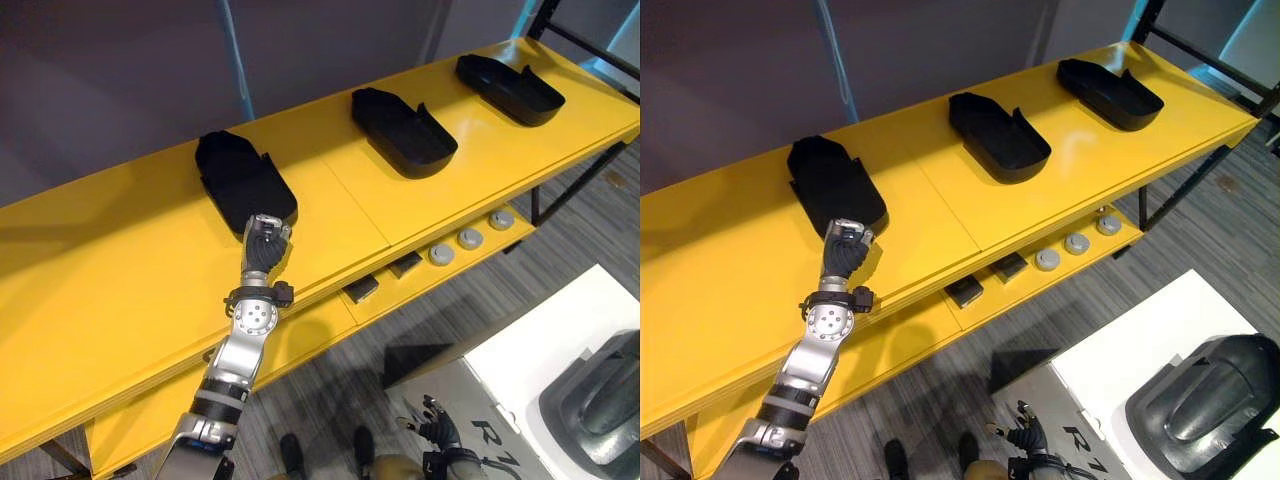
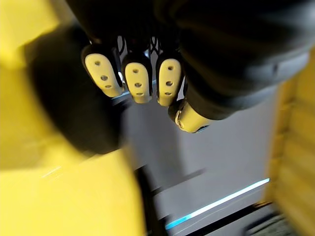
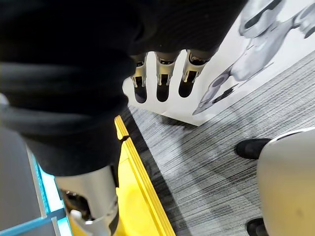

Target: Walk over and take plastic housings, then place them on the shelf

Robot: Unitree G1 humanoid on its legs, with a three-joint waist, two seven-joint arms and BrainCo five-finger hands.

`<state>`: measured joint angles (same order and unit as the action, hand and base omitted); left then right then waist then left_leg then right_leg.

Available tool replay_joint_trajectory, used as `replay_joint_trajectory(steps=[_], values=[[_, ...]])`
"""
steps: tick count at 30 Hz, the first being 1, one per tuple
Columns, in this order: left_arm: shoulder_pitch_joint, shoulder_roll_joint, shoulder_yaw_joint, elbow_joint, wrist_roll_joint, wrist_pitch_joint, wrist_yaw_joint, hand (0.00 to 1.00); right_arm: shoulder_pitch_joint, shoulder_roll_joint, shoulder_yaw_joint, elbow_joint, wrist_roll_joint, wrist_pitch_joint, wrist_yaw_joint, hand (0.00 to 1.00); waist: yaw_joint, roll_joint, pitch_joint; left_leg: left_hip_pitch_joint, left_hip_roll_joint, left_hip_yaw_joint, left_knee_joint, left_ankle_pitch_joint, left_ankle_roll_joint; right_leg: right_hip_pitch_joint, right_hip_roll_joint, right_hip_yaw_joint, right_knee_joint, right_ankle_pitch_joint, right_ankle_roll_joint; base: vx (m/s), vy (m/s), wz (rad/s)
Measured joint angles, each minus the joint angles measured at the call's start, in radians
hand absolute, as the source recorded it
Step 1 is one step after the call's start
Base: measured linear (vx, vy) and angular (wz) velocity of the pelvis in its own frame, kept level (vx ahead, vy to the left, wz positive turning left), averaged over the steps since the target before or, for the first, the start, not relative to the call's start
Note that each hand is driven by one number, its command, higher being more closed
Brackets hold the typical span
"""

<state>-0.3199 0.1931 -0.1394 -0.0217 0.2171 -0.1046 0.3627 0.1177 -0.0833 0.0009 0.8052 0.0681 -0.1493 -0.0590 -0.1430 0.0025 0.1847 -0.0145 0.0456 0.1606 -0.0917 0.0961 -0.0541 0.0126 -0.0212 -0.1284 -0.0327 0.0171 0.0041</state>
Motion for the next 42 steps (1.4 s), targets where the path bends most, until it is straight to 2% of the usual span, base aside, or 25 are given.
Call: replay_joint_trajectory(steps=[2, 5, 9, 11, 15, 17, 21, 25, 27, 28, 31, 36, 42], values=[[0.042, 0.016, 0.025, -0.101, 0.000, -0.025, -0.002, 1.00, 0.003, -0.005, 0.000, 0.001, 0.000, 0.000, 0.002, 0.00, 0.013, 0.003, -0.002, -0.001, -0.001, -0.005, 0.000, -0.001, 0.000, 0.000, 0.000, -0.002, 0.000, -0.001, 0.001, -0.06, 0.015, 0.06], [0.116, 0.021, 0.132, -0.220, 0.000, -0.073, 0.000, 1.00, 0.008, -0.012, 0.000, 0.004, 0.000, 0.001, 0.007, 0.00, 0.025, 0.008, -0.008, -0.001, -0.005, -0.029, 0.000, 0.000, 0.001, 0.012, -0.003, -0.023, -0.004, -0.002, 0.003, -0.04, 0.013, 0.17], [0.255, 0.019, 0.286, -0.294, -0.016, -0.093, 0.026, 1.00, 0.012, -0.025, -0.007, 0.040, -0.001, 0.001, 0.011, 0.00, 0.056, 0.008, -0.029, -0.001, -0.009, -0.055, 0.000, 0.002, 0.003, 0.026, -0.005, -0.047, -0.011, -0.005, 0.003, 0.01, 0.004, 0.22], [0.346, -0.006, 0.395, -0.298, -0.043, -0.101, 0.050, 1.00, 0.030, -0.028, -0.020, 0.049, -0.001, 0.002, 0.013, 0.00, 0.084, 0.005, -0.044, 0.008, -0.014, -0.080, 0.004, 0.003, 0.004, 0.048, -0.007, -0.069, -0.010, -0.013, 0.003, 0.04, -0.006, 0.36], [0.512, -0.073, 0.521, -0.296, -0.090, -0.102, 0.086, 1.00, 0.051, -0.023, -0.024, 0.052, -0.004, 0.007, 0.013, 0.00, 0.131, 0.002, -0.075, 0.020, -0.016, -0.093, 0.004, 0.002, 0.003, 0.064, -0.009, -0.081, 0.000, -0.027, -0.001, 0.02, -0.004, 0.16], [0.631, -0.129, 0.581, -0.266, -0.130, -0.099, 0.087, 1.00, 0.069, 0.001, -0.041, 0.026, -0.005, 0.011, 0.015, 0.00, 0.139, 0.002, -0.087, 0.047, -0.016, -0.097, 0.000, -0.017, 0.008, 0.079, -0.018, -0.100, 0.044, -0.058, 0.002, -0.05, -0.009, 0.14], [0.735, -0.178, 0.610, -0.156, -0.137, -0.068, 0.060, 1.00, 0.112, 0.022, -0.039, -0.028, -0.022, 0.015, 0.015, 0.00, 0.160, -0.004, -0.139, 0.057, -0.013, -0.066, 0.000, -0.022, 0.013, 0.078, -0.024, -0.103, 0.062, -0.072, 0.009, -0.01, -0.001, 0.02], [0.749, -0.212, 0.614, 0.121, -0.157, -0.002, -0.032, 1.00, 0.117, 0.027, -0.018, -0.051, -0.025, 0.030, 0.016, 0.00, 0.159, -0.011, -0.151, 0.080, -0.009, -0.015, 0.000, -0.023, 0.013, 0.086, -0.036, -0.108, 0.080, -0.092, 0.031, -0.06, 0.015, 0.04], [0.749, -0.218, 0.591, 0.233, -0.168, 0.012, -0.068, 1.00, 0.117, 0.038, -0.019, -0.055, -0.025, 0.033, 0.015, 0.00, 0.160, -0.012, -0.154, 0.087, -0.011, -0.011, 0.000, -0.023, 0.014, 0.086, -0.040, -0.107, 0.093, -0.102, 0.031, -0.03, 0.017, -0.01], [0.747, -0.220, 0.573, 0.298, -0.179, 0.017, -0.092, 0.00, 0.117, 0.049, -0.018, -0.060, -0.025, 0.035, 0.015, 0.00, 0.160, -0.019, -0.156, 0.089, -0.011, -0.004, 0.000, -0.023, 0.014, 0.085, -0.041, -0.105, 0.096, -0.105, 0.032, -0.01, 0.009, -0.07], [0.735, -0.223, 0.536, 0.423, -0.185, 0.026, -0.130, 0.00, 0.120, 0.064, -0.019, -0.080, -0.024, 0.041, 0.013, 0.00, 0.158, -0.028, -0.161, 0.090, -0.012, 0.005, 0.000, -0.028, 0.016, 0.083, -0.042, -0.099, 0.096, -0.107, 0.032, 0.01, 0.004, -0.08], [0.670, -0.227, 0.498, 0.606, -0.192, 0.035, -0.170, 0.00, 0.126, 0.069, -0.042, -0.072, -0.020, 0.042, 0.005, 0.00, 0.157, -0.026, -0.162, 0.092, -0.015, 0.016, 0.000, -0.039, 0.014, 0.074, -0.046, -0.080, 0.116, -0.119, 0.035, 0.03, 0.001, -0.07], [0.614, -0.209, 0.413, 0.748, -0.185, 0.039, -0.185, 0.00, 0.113, 0.068, -0.080, 0.017, -0.015, 0.042, -0.003, 0.00, 0.150, -0.019, -0.163, 0.107, -0.013, 0.030, 0.001, -0.038, 0.011, 0.080, -0.042, -0.064, 0.107, -0.118, 0.026, 0.05, -0.007, -0.09]])
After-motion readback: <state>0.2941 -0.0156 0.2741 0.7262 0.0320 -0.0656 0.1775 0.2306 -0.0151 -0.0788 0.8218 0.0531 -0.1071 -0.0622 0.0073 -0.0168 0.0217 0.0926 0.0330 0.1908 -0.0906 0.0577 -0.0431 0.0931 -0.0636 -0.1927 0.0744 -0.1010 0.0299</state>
